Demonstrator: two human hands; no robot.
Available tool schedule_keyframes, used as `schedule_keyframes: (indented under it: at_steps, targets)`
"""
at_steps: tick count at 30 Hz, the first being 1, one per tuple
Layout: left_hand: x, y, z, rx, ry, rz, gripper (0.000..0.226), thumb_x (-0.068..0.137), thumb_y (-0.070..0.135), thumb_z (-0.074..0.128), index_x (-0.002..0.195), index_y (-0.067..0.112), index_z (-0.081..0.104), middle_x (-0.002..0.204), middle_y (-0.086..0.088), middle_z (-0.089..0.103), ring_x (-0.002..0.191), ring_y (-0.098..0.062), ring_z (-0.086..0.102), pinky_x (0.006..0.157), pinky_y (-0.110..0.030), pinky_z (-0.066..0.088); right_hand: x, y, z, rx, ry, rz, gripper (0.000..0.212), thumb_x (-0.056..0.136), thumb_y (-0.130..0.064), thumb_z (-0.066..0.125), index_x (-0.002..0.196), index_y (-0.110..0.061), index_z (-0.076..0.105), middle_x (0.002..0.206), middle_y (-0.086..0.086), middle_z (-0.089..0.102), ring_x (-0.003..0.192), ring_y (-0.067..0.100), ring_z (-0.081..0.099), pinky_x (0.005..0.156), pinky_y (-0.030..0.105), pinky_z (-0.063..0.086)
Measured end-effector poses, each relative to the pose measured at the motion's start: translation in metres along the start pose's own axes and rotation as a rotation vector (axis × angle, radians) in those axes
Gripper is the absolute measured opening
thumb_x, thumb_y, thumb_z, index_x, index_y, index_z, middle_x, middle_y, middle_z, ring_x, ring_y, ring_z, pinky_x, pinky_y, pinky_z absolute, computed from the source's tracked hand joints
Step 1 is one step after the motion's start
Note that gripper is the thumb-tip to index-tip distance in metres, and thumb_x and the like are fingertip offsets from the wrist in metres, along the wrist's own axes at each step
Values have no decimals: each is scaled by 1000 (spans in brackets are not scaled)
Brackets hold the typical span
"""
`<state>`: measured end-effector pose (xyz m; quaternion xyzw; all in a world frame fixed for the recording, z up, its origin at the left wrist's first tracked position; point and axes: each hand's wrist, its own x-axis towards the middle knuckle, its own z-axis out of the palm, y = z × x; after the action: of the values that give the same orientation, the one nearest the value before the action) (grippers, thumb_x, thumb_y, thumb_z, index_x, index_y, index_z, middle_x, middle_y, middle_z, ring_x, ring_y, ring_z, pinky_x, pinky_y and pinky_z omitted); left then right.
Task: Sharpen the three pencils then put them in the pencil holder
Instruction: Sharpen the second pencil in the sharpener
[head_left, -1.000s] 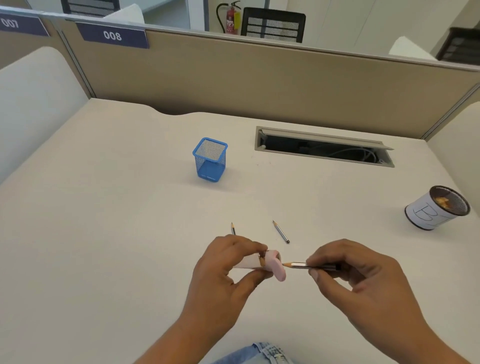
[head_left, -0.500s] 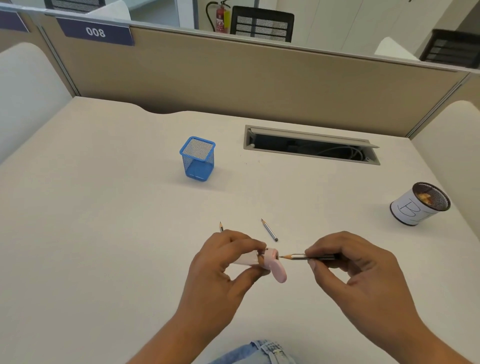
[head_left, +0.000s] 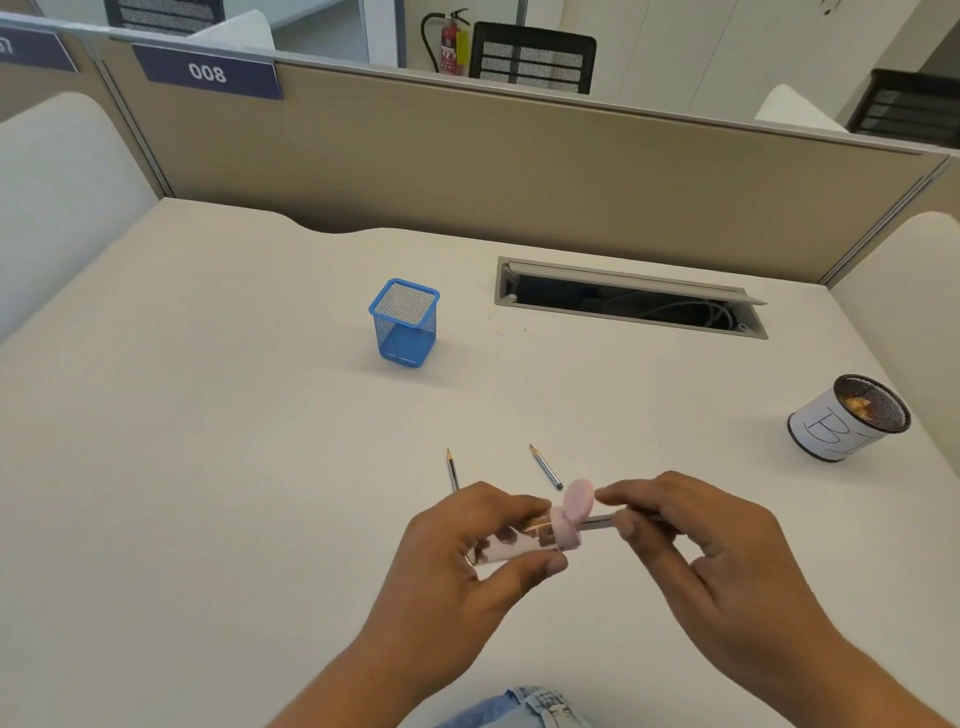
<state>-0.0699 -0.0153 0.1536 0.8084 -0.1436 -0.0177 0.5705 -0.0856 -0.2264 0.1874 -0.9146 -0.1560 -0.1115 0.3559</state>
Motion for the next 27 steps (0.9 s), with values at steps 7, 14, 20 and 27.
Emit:
schedule_keyframes:
  at_steps: [7,14,20,27]
  targets:
    - [-2,11,1,-123,-141,-59,19,79,36,73,99,36,72,86,9,66,79,-8,61,68,-8,43,1,-4,-8,-225,-238,-117,26,100,-47,35,108,-34,56,88,-22,46,75,-3,46,66,14,39]
    - [0,23,-1,-194,-119,-85,21,75,37,75,95,33,74,85,7,68,76,-3,61,67,-8,43,13,-4,-26,-373,-179,-260,31,101,-39,34,87,-20,55,78,-12,41,64,6,35,53,22,31]
    - [0,21,-4,-252,-172,-127,18,78,28,78,95,32,74,87,5,69,79,-10,64,74,-20,52,14,-12,-22,-409,-223,-310,29,100,-36,38,95,-20,62,77,-8,49,65,13,43,51,28,38]
    - [2,21,-10,-304,-110,-172,22,72,29,77,94,28,76,79,16,65,73,0,59,71,-13,46,31,-8,-26,-416,-282,-300,23,100,-39,36,96,-24,52,81,-11,48,66,10,44,52,24,37]
